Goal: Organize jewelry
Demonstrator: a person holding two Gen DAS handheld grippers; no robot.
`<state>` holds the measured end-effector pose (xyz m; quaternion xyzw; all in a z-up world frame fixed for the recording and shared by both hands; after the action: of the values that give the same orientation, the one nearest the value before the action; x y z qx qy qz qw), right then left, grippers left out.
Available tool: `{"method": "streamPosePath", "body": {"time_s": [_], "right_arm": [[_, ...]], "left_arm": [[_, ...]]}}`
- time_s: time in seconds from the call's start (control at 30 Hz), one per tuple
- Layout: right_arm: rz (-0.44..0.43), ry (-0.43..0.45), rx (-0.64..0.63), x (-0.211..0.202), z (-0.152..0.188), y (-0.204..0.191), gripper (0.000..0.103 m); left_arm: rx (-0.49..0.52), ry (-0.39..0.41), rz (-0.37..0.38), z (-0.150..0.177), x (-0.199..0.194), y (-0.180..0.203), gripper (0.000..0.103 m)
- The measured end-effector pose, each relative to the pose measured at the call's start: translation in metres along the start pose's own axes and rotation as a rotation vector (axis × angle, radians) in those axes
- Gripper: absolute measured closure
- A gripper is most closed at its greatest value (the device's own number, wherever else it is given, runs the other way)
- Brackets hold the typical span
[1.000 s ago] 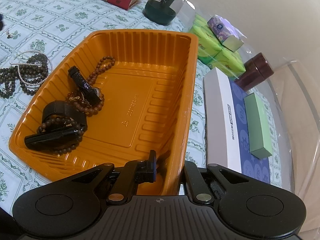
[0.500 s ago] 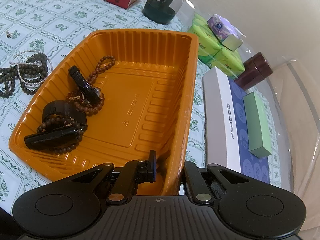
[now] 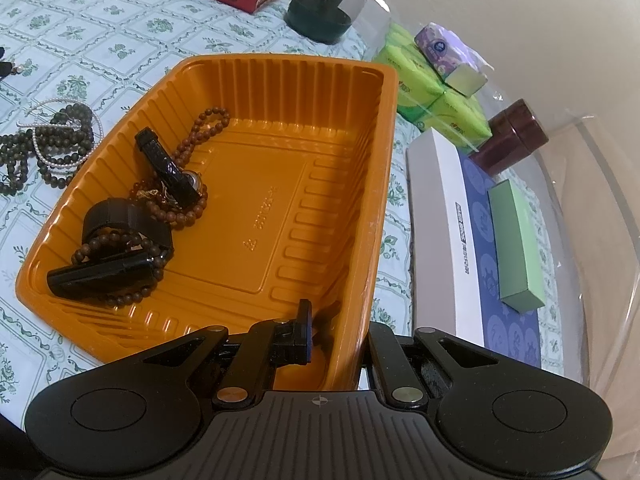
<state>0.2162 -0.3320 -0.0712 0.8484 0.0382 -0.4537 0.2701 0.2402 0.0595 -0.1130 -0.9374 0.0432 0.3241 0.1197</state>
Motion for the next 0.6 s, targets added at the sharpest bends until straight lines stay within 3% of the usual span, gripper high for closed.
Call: {"method": "streamPosePath", "body": {"time_s": [0.17, 0.3, 0.6], "right_arm": [[0.0, -0.002, -0.002, 0.0, -0.001, 0.0, 0.095], [0.002, -0.003, -0.002, 0.0, 0.0, 0.0, 0.095], [0.003, -0.003, -0.001, 0.0, -0.001, -0.001, 0.095]], "left_arm": [[0.01, 0.005, 0.005, -0.001, 0.005, 0.002, 0.08], [0.015, 0.009, 0.008, -0.001, 0.005, 0.004, 0.094], [0.007, 0.034, 0.008, -0.002, -0.018, 0.004, 0.095]]}}
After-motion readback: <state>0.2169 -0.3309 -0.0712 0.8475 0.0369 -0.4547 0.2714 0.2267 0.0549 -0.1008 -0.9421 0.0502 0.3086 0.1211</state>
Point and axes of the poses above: each gripper's, at about its wrist camera, not at the fingertips, and x roughly the way its jaws point, y to its right, z to its underside, the point moved 7 cm from there along x, roughly the way its jaws point, and after that the axes turned 3 degrees about x, right-handed, at the moved point
